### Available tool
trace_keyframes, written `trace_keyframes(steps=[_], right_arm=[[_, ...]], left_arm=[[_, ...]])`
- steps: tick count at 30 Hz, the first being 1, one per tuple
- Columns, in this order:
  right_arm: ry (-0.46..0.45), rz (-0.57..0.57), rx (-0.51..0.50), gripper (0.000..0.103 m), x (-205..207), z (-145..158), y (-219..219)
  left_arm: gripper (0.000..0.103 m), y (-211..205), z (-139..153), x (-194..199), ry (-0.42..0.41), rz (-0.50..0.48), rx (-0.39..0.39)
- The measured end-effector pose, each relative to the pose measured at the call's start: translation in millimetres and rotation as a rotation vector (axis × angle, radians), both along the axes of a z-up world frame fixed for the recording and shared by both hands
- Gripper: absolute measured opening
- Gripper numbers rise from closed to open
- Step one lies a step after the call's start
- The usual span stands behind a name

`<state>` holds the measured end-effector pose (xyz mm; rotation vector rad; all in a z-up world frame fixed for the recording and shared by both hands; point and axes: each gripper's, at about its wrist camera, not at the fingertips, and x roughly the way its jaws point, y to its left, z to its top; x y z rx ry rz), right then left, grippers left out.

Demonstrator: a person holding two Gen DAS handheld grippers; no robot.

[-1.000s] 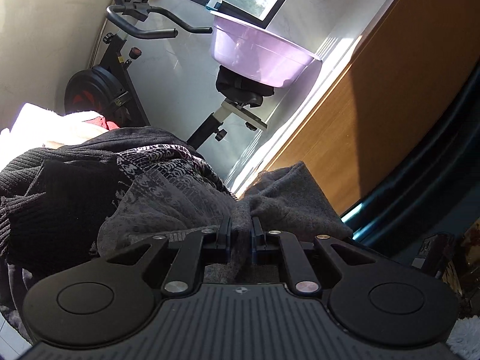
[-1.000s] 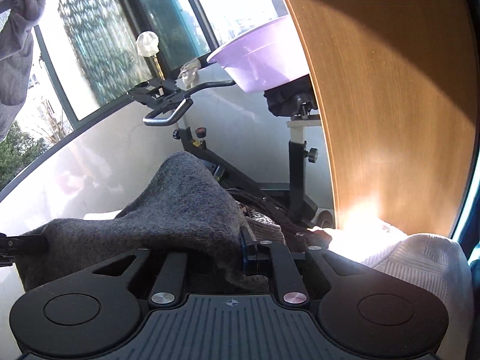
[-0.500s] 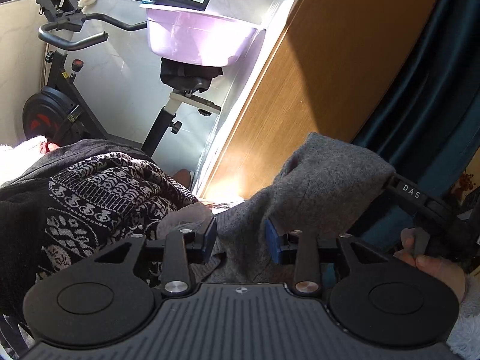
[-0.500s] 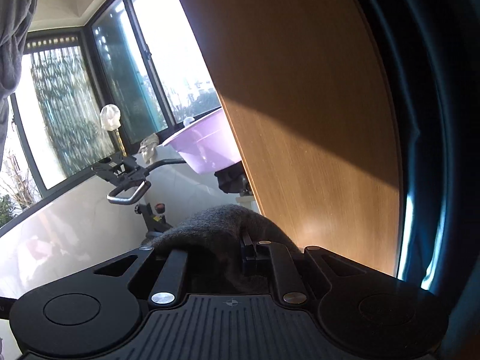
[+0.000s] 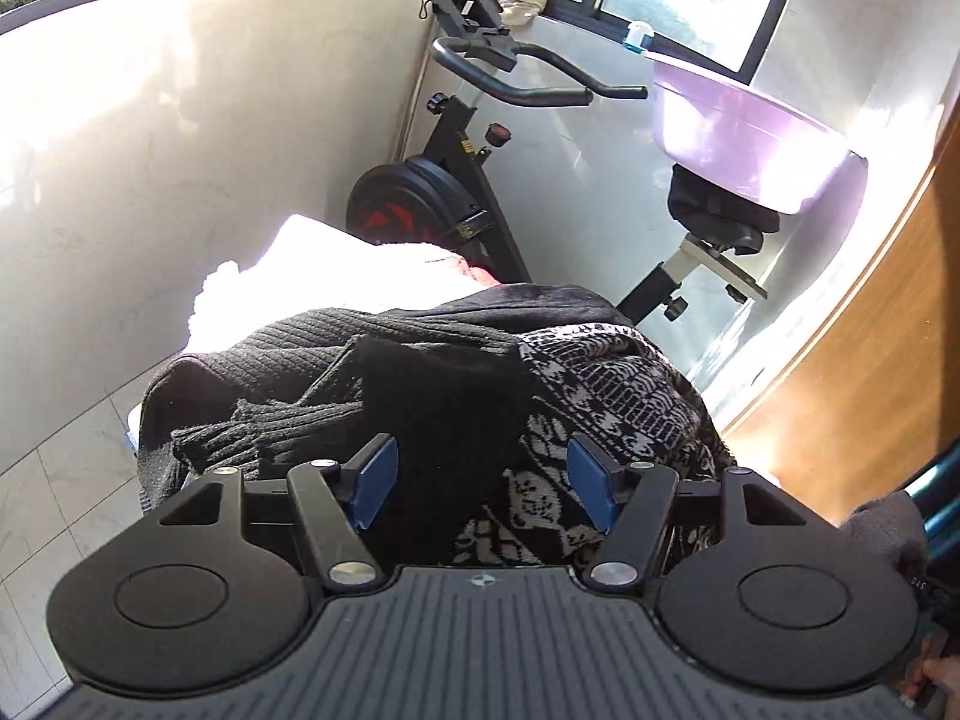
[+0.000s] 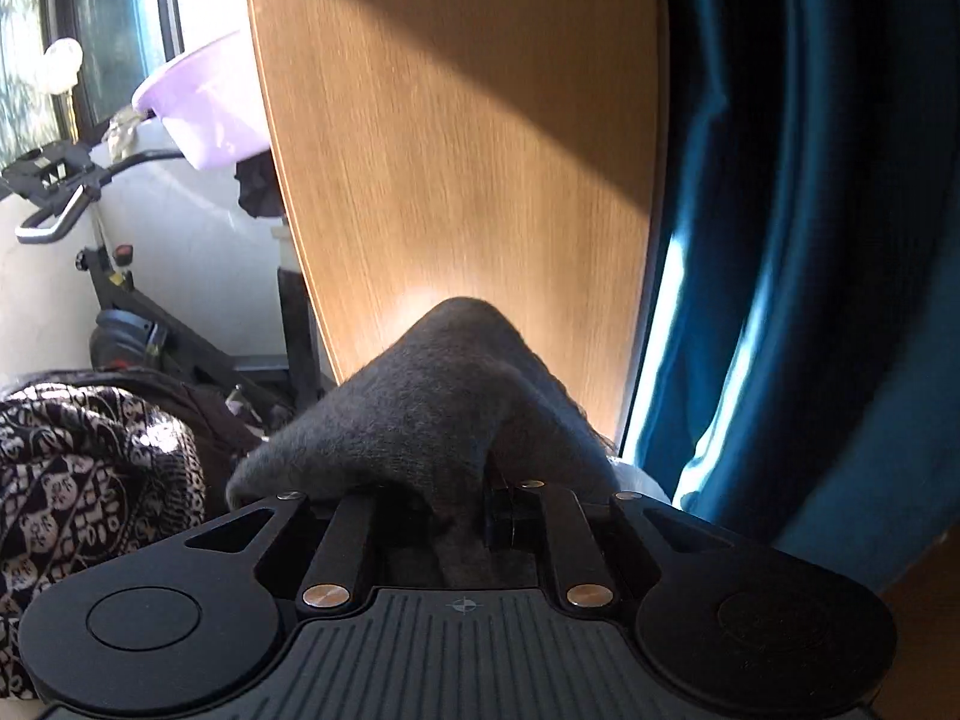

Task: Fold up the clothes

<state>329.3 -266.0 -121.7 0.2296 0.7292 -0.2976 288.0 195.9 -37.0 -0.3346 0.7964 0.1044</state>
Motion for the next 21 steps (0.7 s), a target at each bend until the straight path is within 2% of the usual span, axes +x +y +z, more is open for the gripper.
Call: trace_keyframes(steps=[2,5,8,10,11,13,14,15,17,18,20,21], right_arm=[[0.091,0.022,0.004,0.013,15.1,-32.5,4.3],[0.154,0.064,-0.041,0.013,30.3,-57.4,18.2],[0.179,0.073,-0.066,0.015,37.7,-66.0,29.2],[0.183,0.039,-0.029,0.016,38.5,-61.7,29.0],[0.181,0.022,-0.015,0.020,37.4,-57.4,28.7],[0.180,-0.003,-0.011,0.029,30.4,-47.0,28.3],[0.180,-0.012,-0.018,0.041,25.0,-41.0,28.1],[0.179,-0.020,-0.026,0.061,19.5,-35.2,28.0],[0.161,-0.022,-0.027,0.082,8.5,-25.3,29.1],[0.156,-0.015,-0.013,0.086,4.2,-22.3,29.3],[0.152,-0.014,0.006,0.086,-1.4,-18.1,30.4],[0.153,-0.019,0.010,0.086,-2.9,-16.6,31.2]], left_arm=[[0.066,12.6,-9.0,-2.1,0.024,0.048,-0.005],[0.070,25.5,-20.7,-6.8,0.043,0.105,0.006],[0.078,29.6,-26.5,-11.3,0.032,0.108,-0.009],[0.086,24.8,-28.6,-15.0,0.019,0.072,0.004],[0.086,21.8,-29.6,-15.4,0.013,0.050,0.020],[0.087,15.4,-32.5,-15.4,0.007,0.004,0.048],[0.087,12.0,-34.5,-15.2,0.007,-0.018,0.059],[0.087,9.1,-37.1,-14.0,0.011,-0.042,0.062],[0.087,4.9,-42.5,-11.6,0.019,-0.073,0.063],[0.086,2.6,-46.1,-9.3,0.023,-0.086,0.063],[0.073,-0.3,-50.7,-4.4,0.044,-0.098,0.074],[0.050,-1.6,-51.3,-1.6,0.061,-0.103,0.088]])
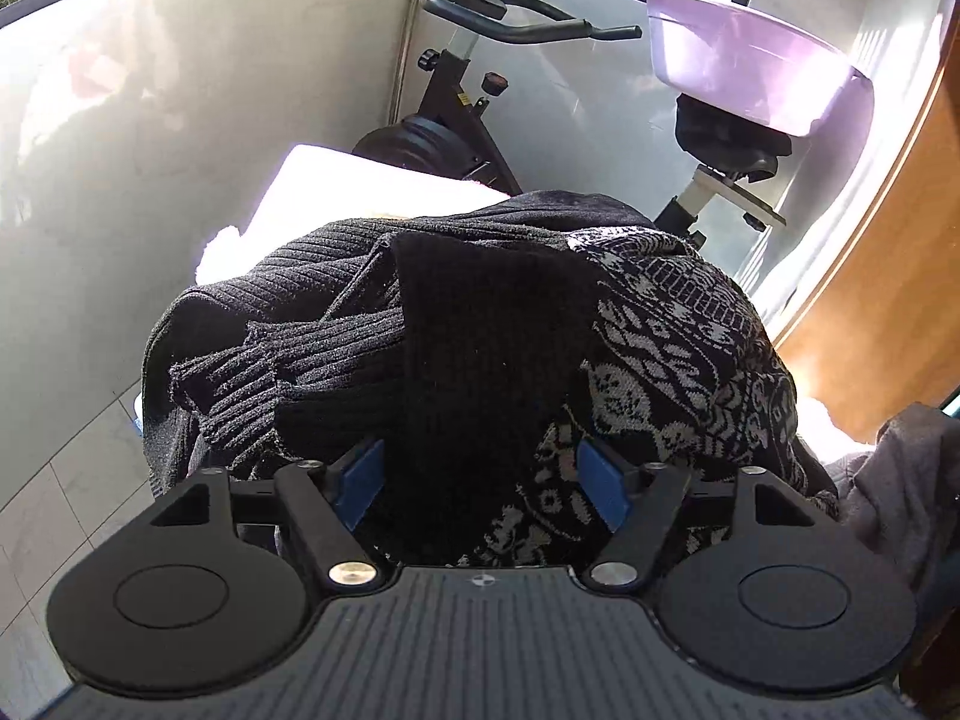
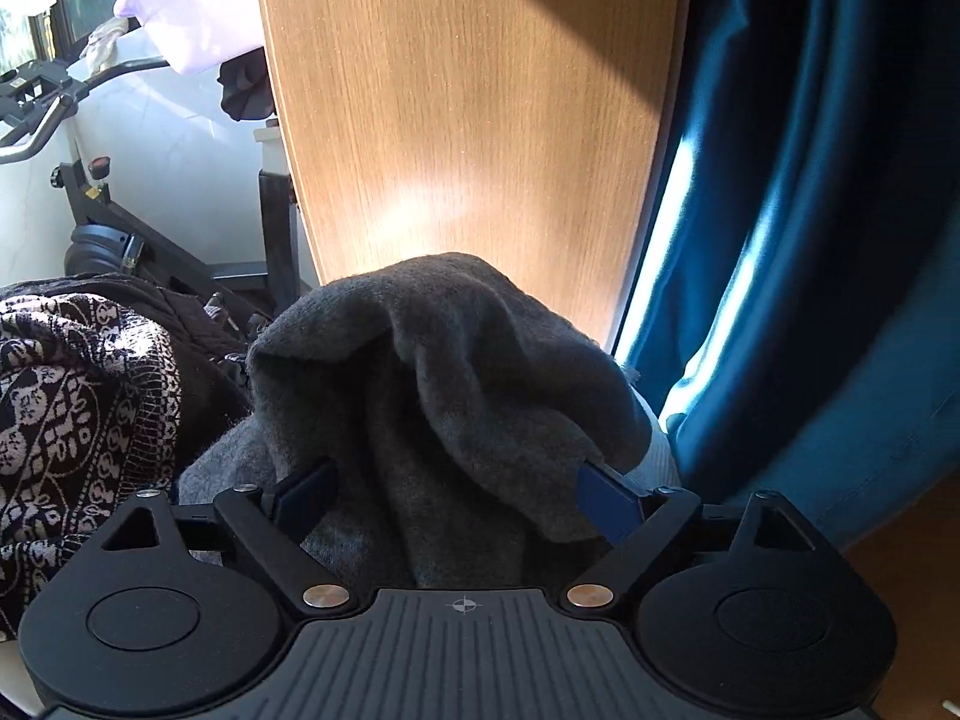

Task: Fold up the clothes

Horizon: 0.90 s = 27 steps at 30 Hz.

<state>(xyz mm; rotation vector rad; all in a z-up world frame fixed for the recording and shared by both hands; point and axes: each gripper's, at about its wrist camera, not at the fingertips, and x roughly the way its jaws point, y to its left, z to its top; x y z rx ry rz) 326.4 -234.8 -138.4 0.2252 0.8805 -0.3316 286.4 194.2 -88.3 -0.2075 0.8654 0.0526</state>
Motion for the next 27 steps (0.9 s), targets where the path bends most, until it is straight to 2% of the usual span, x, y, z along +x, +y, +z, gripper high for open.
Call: trace_keyframes(steps=[1,2,3,4,6,11,14,17,24,25,26,27], right_arm=[[0.001,-0.005,0.004,0.086,-1.5,1.4,0.8],[0.002,-0.010,0.009,0.086,-3.0,2.9,1.7],[-0.002,-0.010,0.015,0.086,-3.7,4.9,4.2],[-0.007,-0.009,0.020,0.086,-4.3,7.0,6.9],[-0.025,0.015,0.018,0.086,-4.2,14.3,15.5],[-0.055,0.119,-0.008,0.087,-1.5,35.5,32.4],[-0.066,0.196,-0.012,0.087,3.6,41.8,49.4],[-0.069,0.255,-0.014,0.087,9.9,43.0,63.8],[-0.055,0.310,0.009,0.087,7.7,38.1,80.8],[-0.050,0.312,0.012,0.087,6.7,36.4,81.1],[-0.045,0.312,0.014,0.087,5.3,34.7,80.7],[-0.041,0.312,0.016,0.087,3.9,33.1,80.4]], left_arm=[[0.039,-1.2,1.3,1.1,0.008,-0.013,0.010],[0.035,-2.4,2.8,2.1,0.015,-0.027,0.020],[0.013,-5.6,6.5,-0.1,0.009,-0.057,0.020],[0.012,-8.9,10.4,-2.5,0.002,-0.088,0.020],[0.011,-16.3,18.1,-8.5,-0.020,-0.158,0.012],[0.010,-27.2,37.4,-26.6,-0.116,-0.284,-0.069],[0.012,-20.9,31.4,-12.6,-0.061,-0.240,-0.070],[0.015,-6.9,12.4,0.4,-0.001,-0.169,-0.116],[0.024,-2.7,-2.1,17.3,0.022,-0.154,-0.151],[0.014,-3.3,-1.5,19.0,0.023,-0.159,-0.153],[0.010,-4.3,2.5,19.0,0.009,-0.169,-0.148],[0.010,-3.4,14.2,17.9,-0.027,-0.195,-0.175]])
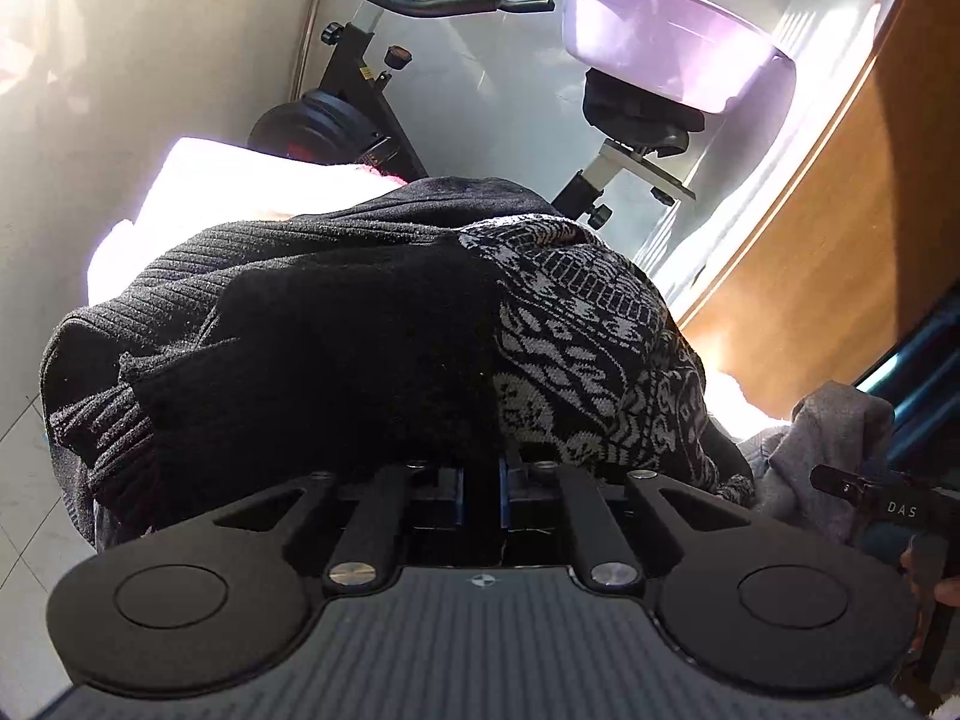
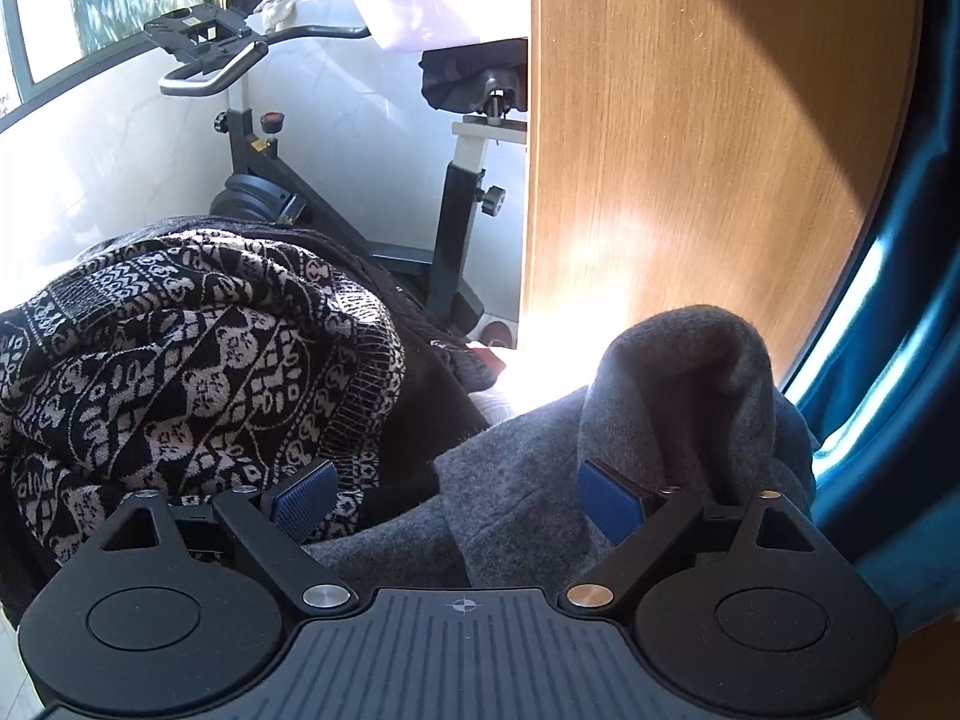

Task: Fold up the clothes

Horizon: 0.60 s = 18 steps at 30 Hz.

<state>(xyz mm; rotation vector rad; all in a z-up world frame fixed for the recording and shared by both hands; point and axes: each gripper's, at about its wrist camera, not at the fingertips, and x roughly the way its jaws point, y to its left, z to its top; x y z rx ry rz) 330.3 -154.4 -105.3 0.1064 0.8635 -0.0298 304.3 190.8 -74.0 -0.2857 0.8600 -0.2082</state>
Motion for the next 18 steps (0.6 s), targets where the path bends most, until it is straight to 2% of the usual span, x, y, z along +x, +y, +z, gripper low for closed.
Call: trace_keyframes(steps=[3,5,7,9,11,13,15,18], right_arm=[[-0.005,0.010,0.003,0.087,-5.3,-0.2,-0.2],[-0.009,0.015,0.006,0.088,-8.2,0.3,-0.7],[-0.013,0.016,0.013,0.088,-10.4,1.1,-1.6],[-0.020,0.010,0.033,0.088,-11.6,2.4,-3.1],[-0.030,0.012,0.054,0.088,-13.1,4.2,-3.3],[-0.036,0.028,0.062,0.088,-14.2,5.2,-0.8],[-0.040,0.047,0.064,0.088,-15.2,5.8,2.3],[-0.046,0.078,0.083,0.088,-16.9,7.3,9.8]], left_arm=[[0.008,2.5,42.4,-3.4,-0.125,-0.072,-0.078],[0.008,6.0,89.3,-4.9,-0.258,-0.114,-0.122],[0.007,14.0,129.7,-6.4,-0.373,-0.156,-0.223],[0.007,15.6,168.7,-9.3,-0.482,-0.201,-0.288],[0.008,10.5,194.7,-6.4,-0.537,-0.249,-0.329],[0.008,2.3,206.6,2.7,-0.563,-0.251,-0.310],[0.008,-3.8,204.8,17.4,-0.552,-0.216,-0.259],[0.008,0.6,182.5,42.7,-0.461,-0.136,-0.222]])
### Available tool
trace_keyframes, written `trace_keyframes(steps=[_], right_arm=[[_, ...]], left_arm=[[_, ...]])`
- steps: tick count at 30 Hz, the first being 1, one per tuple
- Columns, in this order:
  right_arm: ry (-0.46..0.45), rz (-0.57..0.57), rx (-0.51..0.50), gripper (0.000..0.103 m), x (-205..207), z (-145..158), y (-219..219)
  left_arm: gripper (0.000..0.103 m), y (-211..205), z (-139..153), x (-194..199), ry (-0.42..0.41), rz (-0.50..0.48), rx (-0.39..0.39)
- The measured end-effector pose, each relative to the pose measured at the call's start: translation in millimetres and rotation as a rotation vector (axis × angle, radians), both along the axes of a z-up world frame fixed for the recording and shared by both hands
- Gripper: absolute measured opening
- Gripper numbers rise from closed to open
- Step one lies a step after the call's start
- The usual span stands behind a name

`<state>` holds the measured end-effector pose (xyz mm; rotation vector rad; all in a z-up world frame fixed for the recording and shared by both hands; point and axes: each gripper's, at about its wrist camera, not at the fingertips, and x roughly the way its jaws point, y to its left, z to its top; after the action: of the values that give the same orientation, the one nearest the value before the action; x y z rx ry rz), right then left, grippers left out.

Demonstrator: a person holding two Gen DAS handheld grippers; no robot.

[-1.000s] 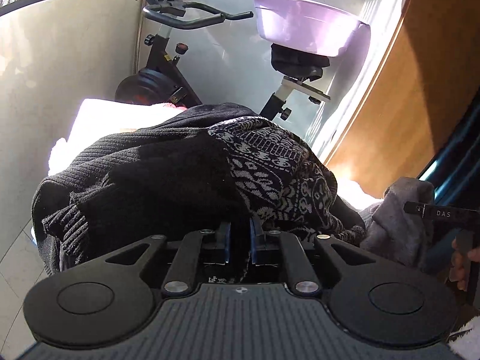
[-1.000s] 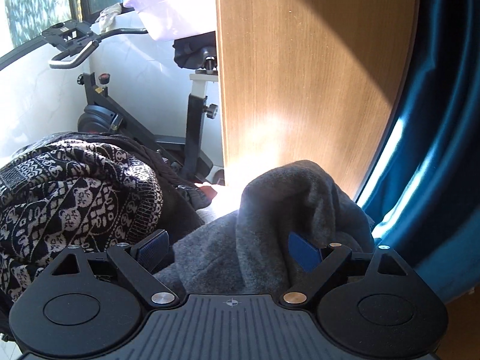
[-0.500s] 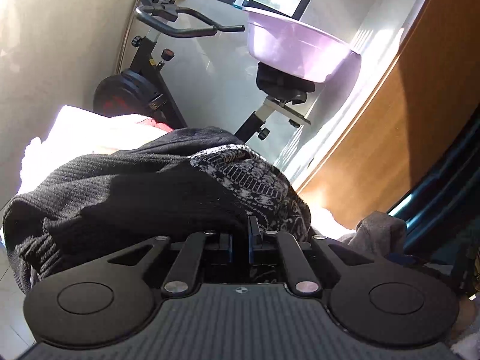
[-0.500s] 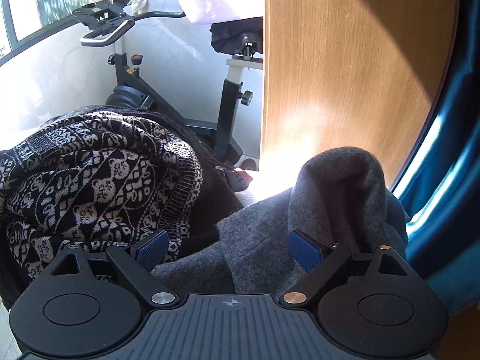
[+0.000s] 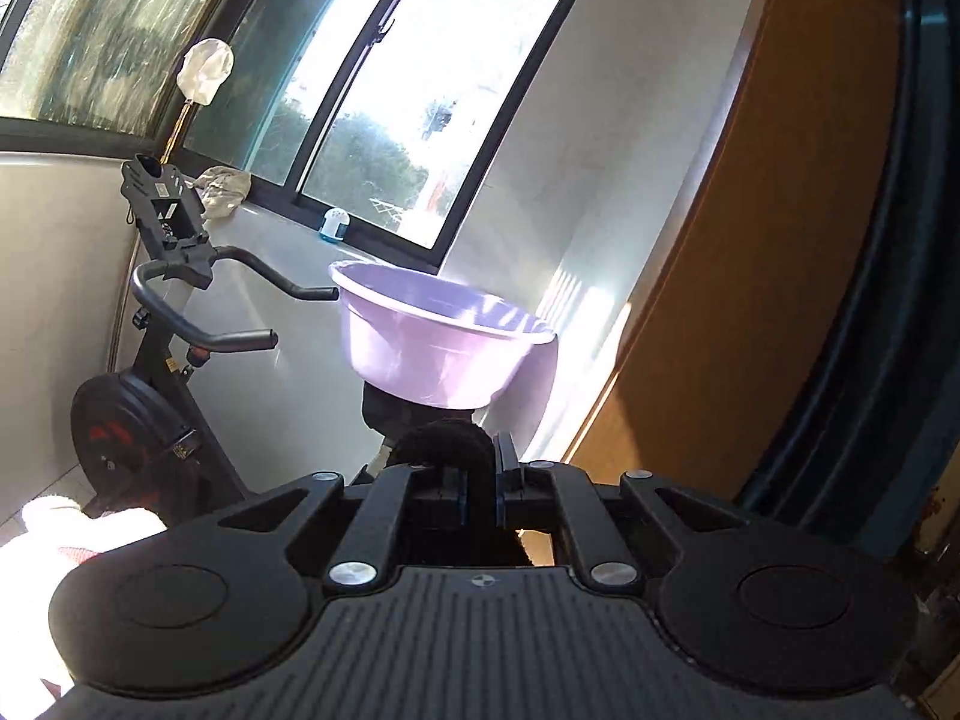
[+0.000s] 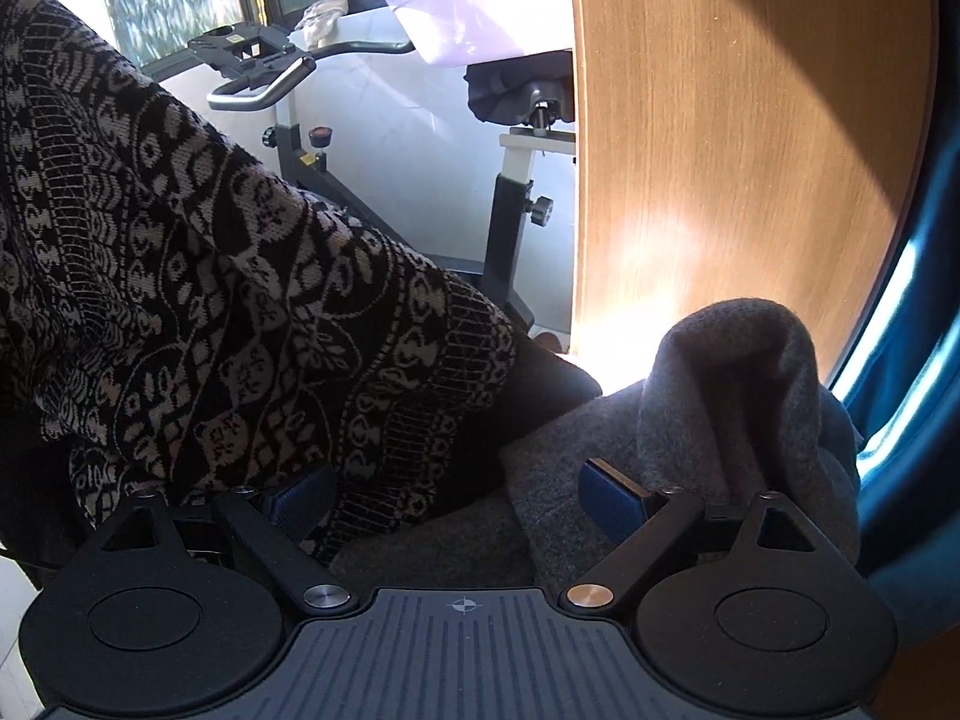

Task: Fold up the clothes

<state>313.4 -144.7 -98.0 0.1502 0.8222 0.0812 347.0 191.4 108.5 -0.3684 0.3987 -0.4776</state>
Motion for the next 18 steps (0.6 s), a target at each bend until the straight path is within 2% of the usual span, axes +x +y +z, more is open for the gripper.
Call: trace_keyframes(steps=[5,10,15,17,18], right_arm=[[-0.010,0.065,0.031,0.088,-5.4,4.7,14.0],[0.004,0.106,0.030,0.088,-4.5,5.8,28.2],[0.017,0.132,0.035,0.088,2.0,3.3,40.4],[0.022,0.145,0.036,0.088,4.7,2.1,45.5],[0.021,0.159,0.040,0.088,6.6,1.5,49.4]], left_arm=[[0.008,15.8,-51.7,22.7,0.170,0.075,0.051],[0.009,30.0,-73.0,24.3,0.205,0.091,0.072],[0.012,38.3,-85.9,26.1,0.231,0.115,0.159],[0.021,39.4,-93.0,26.9,0.260,0.107,0.204],[0.033,40.5,-96.0,26.2,0.271,0.098,0.225]])
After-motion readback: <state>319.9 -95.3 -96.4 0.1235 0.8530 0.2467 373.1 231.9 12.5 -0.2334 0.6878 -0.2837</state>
